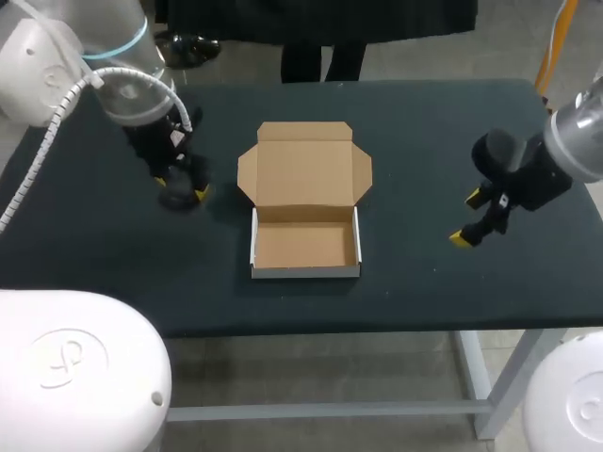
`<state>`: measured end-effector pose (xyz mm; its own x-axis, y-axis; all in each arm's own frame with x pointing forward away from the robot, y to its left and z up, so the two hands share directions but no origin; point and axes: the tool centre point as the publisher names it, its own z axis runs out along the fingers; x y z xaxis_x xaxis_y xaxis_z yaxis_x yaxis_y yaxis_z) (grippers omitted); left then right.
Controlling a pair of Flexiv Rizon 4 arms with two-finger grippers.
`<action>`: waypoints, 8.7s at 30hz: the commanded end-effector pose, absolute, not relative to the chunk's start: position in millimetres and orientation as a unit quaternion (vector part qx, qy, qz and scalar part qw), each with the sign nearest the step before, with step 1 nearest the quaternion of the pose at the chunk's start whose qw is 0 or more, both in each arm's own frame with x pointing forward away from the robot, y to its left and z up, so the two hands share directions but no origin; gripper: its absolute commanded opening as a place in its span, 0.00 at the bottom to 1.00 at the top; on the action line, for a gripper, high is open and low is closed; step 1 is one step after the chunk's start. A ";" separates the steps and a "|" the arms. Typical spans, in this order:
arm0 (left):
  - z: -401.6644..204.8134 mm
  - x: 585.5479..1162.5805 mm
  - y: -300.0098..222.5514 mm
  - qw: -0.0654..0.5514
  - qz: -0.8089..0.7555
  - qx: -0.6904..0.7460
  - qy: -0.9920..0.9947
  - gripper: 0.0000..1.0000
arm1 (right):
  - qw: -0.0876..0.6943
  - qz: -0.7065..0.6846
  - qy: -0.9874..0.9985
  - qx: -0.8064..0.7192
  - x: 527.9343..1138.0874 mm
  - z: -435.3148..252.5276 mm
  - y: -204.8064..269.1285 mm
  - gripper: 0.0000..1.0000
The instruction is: Assemble the packaging by folding the flat box into shape, placing the metal phone stand inside, and closing the box properly
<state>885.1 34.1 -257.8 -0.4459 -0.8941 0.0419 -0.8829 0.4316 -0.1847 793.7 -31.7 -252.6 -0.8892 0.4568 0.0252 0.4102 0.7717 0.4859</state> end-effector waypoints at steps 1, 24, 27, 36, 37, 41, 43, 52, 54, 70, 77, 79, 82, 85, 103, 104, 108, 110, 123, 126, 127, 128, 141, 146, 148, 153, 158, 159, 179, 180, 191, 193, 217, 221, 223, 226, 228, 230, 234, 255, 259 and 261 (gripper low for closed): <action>-257.6 881.6 19.0 0.038 -0.081 -0.519 0.850 0.00 | 0.045 0.249 0.940 0.229 792.9 -250.9 -33.2 1.00; -282.8 873.7 -52.0 0.045 -0.064 -0.462 0.883 0.00 | 0.045 0.249 0.940 0.229 792.9 -250.9 -33.2 1.00; -286.4 873.5 -59.6 0.046 -0.063 -0.458 0.886 0.00 | 0.045 0.249 0.940 0.229 792.9 -250.9 -33.2 1.00; -297.4 873.4 -83.7 0.035 -0.064 -0.442 0.894 0.00 | 0.045 0.249 0.940 0.229 792.9 -250.9 -33.2 1.00; -298.9 872.4 -86.8 0.035 -0.065 -0.439 0.896 0.00 | 0.045 0.249 0.940 0.229 792.9 -250.9 -33.2 1.00; -303.0 871.1 -99.5 0.032 -0.067 -0.431 0.899 0.00 | 0.045 0.249 0.940 0.229 792.9 -250.9 -33.2 1.00; -304.5 870.5 -106.4 0.028 -0.070 -0.424 0.902 0.00 | 0.045 0.249 0.940 0.229 792.9 -250.9 -33.2 1.00; -318.7 868.2 -139.0 0.019 -0.079 -0.389 0.918 0.00 | 0.045 0.249 0.940 0.229 792.9 -250.9 -33.2 1.00; -320.6 869.3 -143.5 0.012 -0.080 -0.384 0.920 0.00 | 0.045 0.249 0.940 0.229 792.9 -250.9 -33.2 1.00; -359.4 876.7 -173.2 0.006 -0.086 -0.353 0.932 0.00 | 0.045 0.249 0.940 0.229 792.9 -250.9 -33.2 1.00; -380.0 881.1 -177.8 0.004 -0.077 -0.350 0.933 0.00 | 0.045 0.249 0.940 0.229 792.9 -250.9 -33.2 1.00; -385.2 882.6 -178.2 0.005 -0.076 -0.351 0.933 0.00 | 0.045 0.249 0.940 0.229 792.9 -250.9 -33.2 1.00; -390.4 886.7 -178.6 0.009 -0.074 -0.353 0.933 0.00 | 0.045 0.249 0.940 0.229 792.9 -250.9 -33.2 1.00; -395.3 890.7 -178.4 0.012 -0.069 -0.359 0.931 0.00 | 0.045 0.249 0.940 0.229 792.9 -250.9 -33.2 1.00; -397.7 900.5 -163.0 0.019 -0.058 -0.390 0.919 1.00 | 0.045 0.249 0.940 0.229 792.9 -250.9 -33.2 1.00; -395.3 900.0 -161.9 0.020 -0.060 -0.392 0.918 1.00 | 0.045 0.249 0.940 0.229 792.9 -250.9 -33.2 1.00; -382.9 898.6 -159.3 0.018 -0.062 -0.419 0.906 1.00 | 0.045 0.249 0.940 0.229 792.9 -250.9 -33.2 1.00; -375.0 896.8 -158.3 0.016 -0.059 -0.440 0.896 1.00 | 0.045 0.249 0.940 0.229 792.9 -250.9 -33.2 1.00; -357.3 885.7 -156.7 -0.017 -0.048 -0.542 0.839 1.00 | 0.045 0.249 0.940 0.229 792.9 -250.9 -33.2 1.00; -357.3 885.7 -156.7 -0.017 -0.048 -0.542 0.839 1.00 | 0.045 0.249 0.940 0.229 792.9 -250.9 -33.2 1.00; -357.3 885.7 -156.7 -0.017 -0.048 -0.542 0.839 1.00 | 0.045 0.249 0.940 0.229 792.9 -250.9 -33.2 1.00; -357.3 885.7 -156.7 -0.017 -0.048 -0.542 0.839 1.00 | 0.045 0.249 0.940 0.229 792.9 -250.9 -33.2 1.00; -356.4 887.7 -152.4 -0.032 -0.054 -0.562 0.825 1.00 | 0.045 0.249 0.940 0.229 792.9 -250.9 -33.2 1.00; -359.2 889.9 -148.0 -0.026 -0.050 -0.618 0.784 1.00 | 0.045 0.249 0.940 0.229 792.9 -250.9 -33.2 1.00; -362.0 890.4 -148.0 -0.026 -0.049 -0.628 0.776 1.00 | 0.045 0.249 0.940 0.229 792.9 -250.9 -33.2 1.00; -368.8 887.8 -148.4 -0.030 -0.052 -0.648 0.759 1.00 | 0.045 0.249 0.940 0.229 792.9 -250.9 -33.2 1.00; -374.2 876.7 -153.2 -0.010 -0.054 -0.664 0.746 1.00 | 0.045 0.249 0.940 0.229 792.9 -250.9 -33.2 1.00; -375.6 874.9 -153.7 -0.003 -0.055 -0.666 0.744 1.00 | 0.045 0.249 0.940 0.229 792.9 -250.9 -33.2 1.00; -399.9 832.4 -162.7 0.032 -0.031 -0.674 0.737 1.00 | 0.045 0.249 0.940 0.229 792.9 -250.9 -33.2 1.00; -400.4 829.3 -162.9 0.033 -0.029 -0.674 0.738 1.00 | 0.045 0.249 0.940 0.229 792.9 -250.9 -33.2 1.00; -405.4 803.4 -165.6 0.039 -0.016 -0.683 0.730 1.00 | 0.045 0.249 0.940 0.229 792.9 -250.9 -33.2 1.00; -405.8 799.4 -165.2 0.040 -0.013 -0.690 0.722 1.00 | 0.045 0.249 0.940 0.229 792.9 -250.9 -33.2 1.00; -369.8 785.0 -158.2 0.064 -0.070 -0.709 0.699 1.00 | 0.045 0.249 0.940 0.229 792.9 -250.9 -33.2 1.00; -339.7 789.1 -152.6 0.059 -0.123 -0.672 0.728 1.00 | 0.045 0.249 0.940 0.229 792.9 -250.9 -33.2 1.00; -327.1 791.3 -147.0 0.052 -0.143 -0.647 0.747 1.00 | 0.045 0.249 0.940 0.229 792.9 -250.9 -33.2 1.00; -312.2 794.5 -135.6 0.035 -0.170 -0.609 0.774 1.00 | 0.045 0.249 0.940 0.229 792.9 -250.9 -33.2 1.00; -304.6 797.8 -126.3 0.021 -0.183 -0.587 0.788 1.00 | 0.045 0.249 0.940 0.229 792.9 -250.9 -33.2 1.00; -299.3 802.8 -117.2 0.011 -0.195 -0.568 0.800 1.00 | 0.045 0.249 0.940 0.229 792.9 -250.9 -33.2 1.00; -290.4 812.7 -97.6 -0.004 -0.211 -0.540 0.815 1.00 | 0.045 0.249 0.940 0.229 792.9 -250.9 -33.2 1.00; -274.5 843.3 -56.7 -0.012 -0.237 -0.531 0.813 1.00 | 0.045 0.249 0.940 0.229 792.9 -250.9 -33.2 1.00; -276.9 846.5 -53.4 -0.020 -0.257 -0.509 0.821 1.00 | 0.045 0.249 0.940 0.229 792.9 -250.9 -33.2 1.00; -278.4 850.5 -50.5 -0.015 -0.267 -0.501 0.823 1.00 | 0.035 0.252 0.943 0.216 800.4 -246.1 -30.1 1.00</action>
